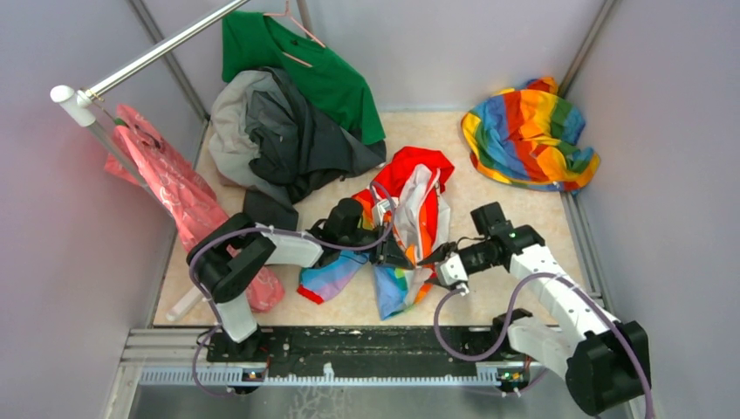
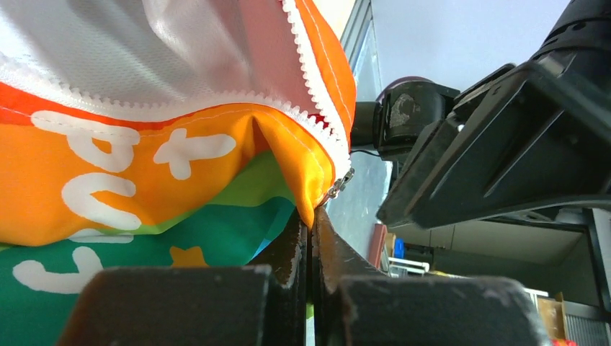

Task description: Zip up the jacket

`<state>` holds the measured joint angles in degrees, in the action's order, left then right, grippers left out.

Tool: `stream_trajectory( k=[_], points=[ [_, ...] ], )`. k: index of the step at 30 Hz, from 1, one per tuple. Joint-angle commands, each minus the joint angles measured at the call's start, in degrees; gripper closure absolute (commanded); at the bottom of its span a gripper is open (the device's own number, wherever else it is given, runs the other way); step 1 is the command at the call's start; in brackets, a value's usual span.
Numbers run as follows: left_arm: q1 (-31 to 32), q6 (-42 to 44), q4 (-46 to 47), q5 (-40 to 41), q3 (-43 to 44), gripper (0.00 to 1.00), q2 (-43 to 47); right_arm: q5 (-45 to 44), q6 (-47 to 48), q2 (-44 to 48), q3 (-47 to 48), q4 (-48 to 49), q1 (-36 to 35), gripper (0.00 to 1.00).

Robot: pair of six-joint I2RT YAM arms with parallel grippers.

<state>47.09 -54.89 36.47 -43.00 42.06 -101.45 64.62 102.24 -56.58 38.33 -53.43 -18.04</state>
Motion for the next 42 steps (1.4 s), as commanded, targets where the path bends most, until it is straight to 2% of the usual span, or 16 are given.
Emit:
stream_trajectory(
  k=[1, 11, 17, 24, 36, 42],
  points=[
    [-0.8, -3.0, 4.4, -3.9, 1.4, 1.00, -1.5, -4.7, 2.0, 1.1, -1.1, 4.7, -4.9, 0.55],
    [-1.8, -6.0, 6.6, -8.6, 1.6, 1.00, -3.2, -13.9, -2.4, 3.5, -3.8, 13.6, -11.3, 0.57],
    [-2.0, -7.6, 7.3, -11.2, 2.6, 1.00, -4.5, -15.9, -4.9, 5.0, -3.8, 16.0, -12.2, 0.59],
    [-2.4, -12.1, 12.8, -14.1, 2.9, 1.00, -6.3, -18.7, -5.0, 5.8, -5.0, 17.4, -13.9, 0.59],
    [-3.1, -15.5, 16.6, -16.1, 3.2, 1.00, -7.5, -23.0, -6.2, 7.0, -6.8, 20.4, -15.2, 0.57],
    [-3.1, -16.9, 18.6, -16.9, 3.0, 1.00, -7.9, -23.8, -7.5, 7.5, -6.6, 21.5, -15.6, 0.64]
  ],
)
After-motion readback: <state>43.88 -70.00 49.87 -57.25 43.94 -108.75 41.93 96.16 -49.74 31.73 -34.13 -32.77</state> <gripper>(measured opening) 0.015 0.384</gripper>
